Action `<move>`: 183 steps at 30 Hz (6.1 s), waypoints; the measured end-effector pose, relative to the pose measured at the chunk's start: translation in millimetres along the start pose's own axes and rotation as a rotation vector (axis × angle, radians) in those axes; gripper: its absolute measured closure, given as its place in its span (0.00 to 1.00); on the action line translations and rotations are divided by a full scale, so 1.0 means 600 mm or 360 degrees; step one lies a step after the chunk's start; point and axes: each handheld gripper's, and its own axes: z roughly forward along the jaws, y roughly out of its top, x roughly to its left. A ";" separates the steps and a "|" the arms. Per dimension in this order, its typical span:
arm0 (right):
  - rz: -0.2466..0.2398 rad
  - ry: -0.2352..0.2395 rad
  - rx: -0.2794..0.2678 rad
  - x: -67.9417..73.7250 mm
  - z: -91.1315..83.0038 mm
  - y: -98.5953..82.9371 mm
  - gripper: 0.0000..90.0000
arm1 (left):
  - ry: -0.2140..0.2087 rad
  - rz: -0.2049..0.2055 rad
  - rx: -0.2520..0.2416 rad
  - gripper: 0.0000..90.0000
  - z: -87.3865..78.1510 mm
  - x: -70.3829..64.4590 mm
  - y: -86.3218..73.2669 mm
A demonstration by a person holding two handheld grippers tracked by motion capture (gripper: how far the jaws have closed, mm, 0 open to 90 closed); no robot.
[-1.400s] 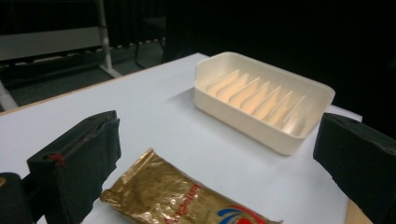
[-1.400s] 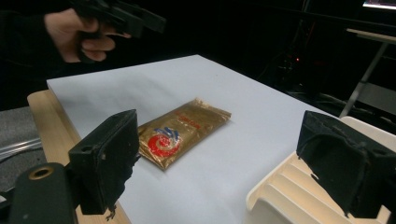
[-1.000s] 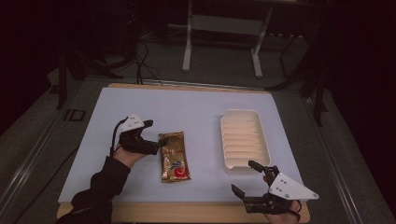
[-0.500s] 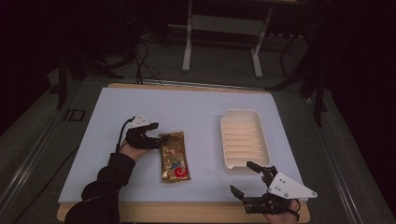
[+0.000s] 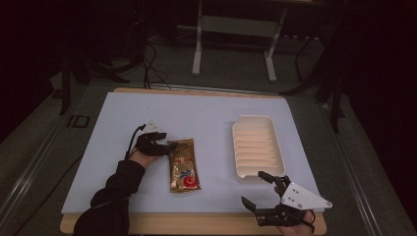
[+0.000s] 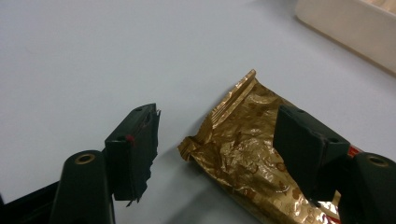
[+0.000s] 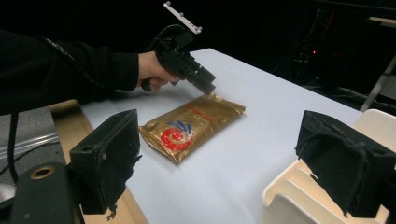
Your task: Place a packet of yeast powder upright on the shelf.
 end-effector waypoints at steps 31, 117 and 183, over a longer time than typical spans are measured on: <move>0.0005 0.0031 0.0021 0.002 0.006 -0.001 0.15 | 0.0107 0.0066 0.0259 0.76 0.031 -0.022 -0.005; 0.0022 0.0058 0.0113 -0.030 0.012 0.058 0.13 | -0.0232 0.0608 -0.0134 1.00 -0.174 -0.247 0.114; -0.0143 0.0544 0.0279 -0.062 0.042 0.126 0.85 | -0.0565 0.0677 -0.0456 0.99 -0.209 -0.362 0.197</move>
